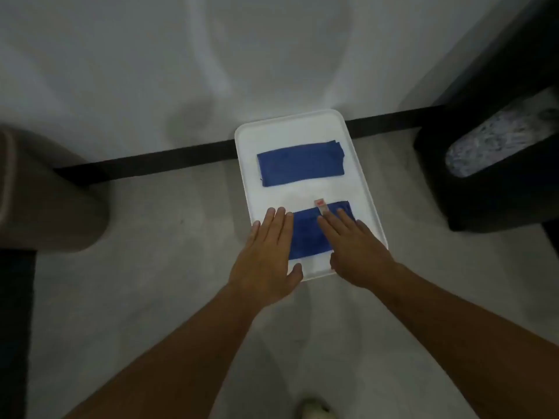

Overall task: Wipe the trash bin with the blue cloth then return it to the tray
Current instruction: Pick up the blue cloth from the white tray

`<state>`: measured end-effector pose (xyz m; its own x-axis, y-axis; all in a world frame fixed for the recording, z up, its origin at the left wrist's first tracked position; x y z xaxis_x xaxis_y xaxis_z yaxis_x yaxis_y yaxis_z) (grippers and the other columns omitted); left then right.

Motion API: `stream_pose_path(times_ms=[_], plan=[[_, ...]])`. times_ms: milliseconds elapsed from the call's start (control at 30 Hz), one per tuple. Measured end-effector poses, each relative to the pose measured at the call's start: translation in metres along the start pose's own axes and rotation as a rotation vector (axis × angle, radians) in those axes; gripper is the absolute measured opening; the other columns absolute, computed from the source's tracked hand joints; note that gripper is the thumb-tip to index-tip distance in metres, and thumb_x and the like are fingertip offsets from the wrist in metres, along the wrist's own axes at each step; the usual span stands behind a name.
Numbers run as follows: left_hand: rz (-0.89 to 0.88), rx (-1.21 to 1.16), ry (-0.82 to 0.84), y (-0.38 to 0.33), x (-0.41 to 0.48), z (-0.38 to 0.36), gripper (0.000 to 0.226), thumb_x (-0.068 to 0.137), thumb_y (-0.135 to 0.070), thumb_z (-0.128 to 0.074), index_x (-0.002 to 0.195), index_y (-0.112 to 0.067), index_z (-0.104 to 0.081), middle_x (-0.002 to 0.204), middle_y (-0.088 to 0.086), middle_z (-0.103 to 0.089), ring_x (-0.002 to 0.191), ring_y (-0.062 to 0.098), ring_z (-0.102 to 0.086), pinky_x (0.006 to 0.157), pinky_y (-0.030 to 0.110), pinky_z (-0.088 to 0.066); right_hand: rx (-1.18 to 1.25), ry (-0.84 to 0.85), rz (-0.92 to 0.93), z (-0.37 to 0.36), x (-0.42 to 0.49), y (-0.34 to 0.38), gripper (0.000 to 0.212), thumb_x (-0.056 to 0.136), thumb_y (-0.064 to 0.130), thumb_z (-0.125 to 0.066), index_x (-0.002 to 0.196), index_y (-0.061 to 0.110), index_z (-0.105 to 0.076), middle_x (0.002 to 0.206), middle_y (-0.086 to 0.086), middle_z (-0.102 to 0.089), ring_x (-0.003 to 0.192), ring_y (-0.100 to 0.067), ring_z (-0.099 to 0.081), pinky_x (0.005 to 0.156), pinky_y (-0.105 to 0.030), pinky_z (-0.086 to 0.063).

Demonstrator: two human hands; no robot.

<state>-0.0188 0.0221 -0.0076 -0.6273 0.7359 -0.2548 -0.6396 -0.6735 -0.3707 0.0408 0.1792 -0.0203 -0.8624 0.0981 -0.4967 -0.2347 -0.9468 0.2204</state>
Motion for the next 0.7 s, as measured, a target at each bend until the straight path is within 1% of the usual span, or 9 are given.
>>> stream_pose_path(times_ms=[133,233,400,467,533,567,600,633,700], plan=[[-0.038,0.049,0.087,0.015,0.027,-0.040,0.088,0.087,-0.043,-0.049,0.147,-0.011,0.008,0.159,0.008,0.003,0.145,0.023,0.008,0.115,0.037,0.005,-0.073,0.002,0.023,-0.024,0.031,-0.013,0.080,0.085,0.010,-0.051,0.144,0.018,0.003,0.157,-0.005,0.008,0.143,-0.026,0.008,0.115,-0.047,-0.007],[-0.053,0.076,0.131,0.020,0.033,-0.067,0.088,0.087,-0.042,-0.047,0.146,-0.011,0.009,0.159,0.009,0.008,0.145,0.022,0.011,0.114,0.036,0.007,-0.053,-0.009,0.041,-0.044,0.042,-0.019,0.077,0.088,0.015,-0.045,0.143,0.022,0.008,0.156,-0.002,0.011,0.142,-0.024,0.012,0.115,-0.048,-0.001],[-0.110,0.176,-0.021,0.027,0.047,-0.076,0.070,0.093,-0.036,-0.033,0.147,-0.009,0.002,0.159,0.012,0.000,0.146,0.025,0.003,0.114,0.035,0.008,-0.095,-0.157,0.094,-0.052,0.048,-0.029,0.058,0.096,0.025,-0.026,0.143,0.022,0.009,0.156,-0.003,0.007,0.143,-0.023,0.007,0.115,-0.046,-0.001],[-0.137,0.187,-0.005,0.030,0.055,-0.072,0.063,0.096,-0.032,-0.029,0.147,-0.008,-0.001,0.159,0.013,-0.003,0.146,0.025,0.000,0.114,0.035,0.007,-0.032,-0.193,0.112,-0.048,0.050,-0.030,0.055,0.096,0.022,-0.027,0.144,0.019,-0.001,0.156,-0.005,-0.003,0.144,-0.024,-0.001,0.115,-0.044,-0.005],[-0.160,0.086,0.004,0.034,0.065,-0.061,0.056,0.097,-0.029,-0.031,0.146,-0.008,-0.016,0.156,0.014,-0.019,0.144,0.026,-0.014,0.116,0.034,-0.003,0.133,-0.255,0.112,-0.038,0.056,-0.029,0.048,0.094,0.017,-0.034,0.141,0.013,-0.023,0.151,-0.012,-0.028,0.138,-0.030,-0.025,0.112,-0.042,-0.019],[-0.143,-0.019,0.008,0.037,0.071,-0.051,0.049,0.096,-0.028,-0.035,0.142,-0.009,-0.031,0.149,0.016,-0.035,0.138,0.029,-0.029,0.114,0.035,-0.016,0.247,-0.292,0.088,-0.029,0.060,-0.029,0.044,0.093,0.015,-0.038,0.136,0.013,-0.035,0.141,-0.015,-0.043,0.128,-0.034,-0.040,0.106,-0.040,-0.030],[-0.118,-0.157,-0.005,0.039,0.078,-0.039,0.039,0.095,-0.026,-0.039,0.131,-0.012,-0.045,0.134,0.016,-0.052,0.124,0.030,-0.045,0.105,0.034,-0.031,0.364,-0.322,0.045,-0.019,0.063,-0.029,0.038,0.092,0.015,-0.041,0.130,0.015,-0.043,0.129,-0.015,-0.054,0.114,-0.033,-0.051,0.098,-0.040,-0.039],[-0.084,-0.296,-0.007,0.042,0.084,-0.026,0.029,0.094,-0.023,-0.042,0.119,-0.013,-0.054,0.116,0.013,-0.062,0.105,0.028,-0.055,0.090,0.032,-0.041,0.449,-0.325,0.001,-0.009,0.064,-0.029,0.032,0.091,0.016,-0.042,0.122,0.019,-0.049,0.116,-0.013,-0.061,0.101,-0.030,-0.057,0.090,-0.039,-0.045],[-0.036,-0.465,0.014,0.047,0.097,0.001,0.018,0.092,-0.019,-0.045,0.099,-0.013,-0.060,0.089,0.003,-0.063,0.080,0.020,-0.058,0.067,0.020,-0.043,0.541,-0.285,-0.041,0.012,0.066,-0.025,0.019,0.089,0.018,-0.041,0.101,0.021,-0.055,0.095,-0.009,-0.065,0.083,-0.025,-0.060,0.077,-0.042,-0.051]])
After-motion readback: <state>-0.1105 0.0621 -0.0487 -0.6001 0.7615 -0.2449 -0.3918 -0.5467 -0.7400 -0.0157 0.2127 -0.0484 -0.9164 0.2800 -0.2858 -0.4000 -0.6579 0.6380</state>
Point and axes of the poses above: each hand's wrist, its own x-axis towards the middle knuckle, its own z-axis out of the back of the hand, y = z × x, the point moved 3 cm from there along x, towards the middle knuckle
